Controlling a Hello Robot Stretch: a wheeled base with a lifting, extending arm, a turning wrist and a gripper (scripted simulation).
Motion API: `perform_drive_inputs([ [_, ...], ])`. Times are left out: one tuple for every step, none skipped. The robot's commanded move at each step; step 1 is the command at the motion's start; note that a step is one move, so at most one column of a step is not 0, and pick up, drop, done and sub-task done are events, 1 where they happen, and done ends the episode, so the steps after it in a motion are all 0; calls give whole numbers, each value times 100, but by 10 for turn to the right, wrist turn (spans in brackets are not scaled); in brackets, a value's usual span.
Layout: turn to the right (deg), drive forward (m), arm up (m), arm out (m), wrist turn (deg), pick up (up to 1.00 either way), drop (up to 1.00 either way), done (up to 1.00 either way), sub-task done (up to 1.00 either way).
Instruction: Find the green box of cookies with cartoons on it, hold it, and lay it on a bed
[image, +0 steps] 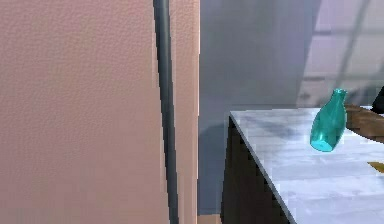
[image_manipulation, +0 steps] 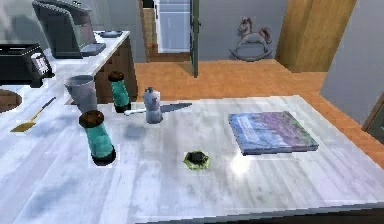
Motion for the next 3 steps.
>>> perform_drive_inputs([
  [0,0,50,0,0,0,0,0,0],
  [0,0,38,0,0,0,0,0,0],
  [0,0,0,14,0,0,0,0,0],
])
